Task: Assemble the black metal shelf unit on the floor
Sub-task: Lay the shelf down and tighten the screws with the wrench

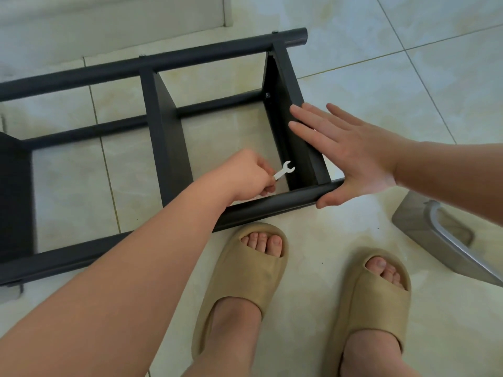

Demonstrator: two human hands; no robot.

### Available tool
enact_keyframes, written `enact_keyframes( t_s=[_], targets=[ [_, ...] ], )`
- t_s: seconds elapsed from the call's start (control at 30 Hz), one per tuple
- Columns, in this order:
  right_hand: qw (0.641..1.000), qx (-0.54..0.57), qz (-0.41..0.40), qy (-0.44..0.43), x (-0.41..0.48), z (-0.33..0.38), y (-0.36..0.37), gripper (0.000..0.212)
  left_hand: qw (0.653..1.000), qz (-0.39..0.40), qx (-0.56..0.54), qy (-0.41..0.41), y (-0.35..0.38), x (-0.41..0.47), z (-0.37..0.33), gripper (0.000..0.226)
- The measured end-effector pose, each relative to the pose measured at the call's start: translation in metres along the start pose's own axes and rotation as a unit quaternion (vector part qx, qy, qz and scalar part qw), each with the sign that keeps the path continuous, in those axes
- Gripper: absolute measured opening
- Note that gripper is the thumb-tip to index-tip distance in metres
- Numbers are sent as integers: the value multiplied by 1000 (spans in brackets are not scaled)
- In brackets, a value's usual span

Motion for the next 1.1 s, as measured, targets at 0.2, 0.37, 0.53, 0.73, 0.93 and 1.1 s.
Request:
enact_keyframes(
  t_s=[0.2,0.37,0.53,0.73,0.93,1.1],
  targets=[
    [987,101,59,108,-20,10,-20,110,992,-30,118,-18,-43,-26,-26,10],
    [968,159,0,192,-33,4,-68,66,973,-120,193,48,-97,-50,-70,12],
    [939,239,-78,233,-3,-10,-121,41,939,-215,259,68,-150,-37,-90,11],
    [950,207,-81,222,73,-32,-121,52,923,-231,304,42,-188,16,-73,6],
    [963,144,-4,228,126,-68,-80,100,942,-197,270,8,-207,76,-56,12],
    [954,180,30,239,134,-86,-75,115,953,-160,257,14,-199,91,-52,15]
  ],
)
Point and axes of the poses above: each hand's wrist, its own x-axis towards the middle knuckle, its own y-axis out of the palm, z = x × y, the point moved 6 cm from there along x, towards the middle knuckle, and after that the axes turned 6 degrees about y, right-handed, at the moved point
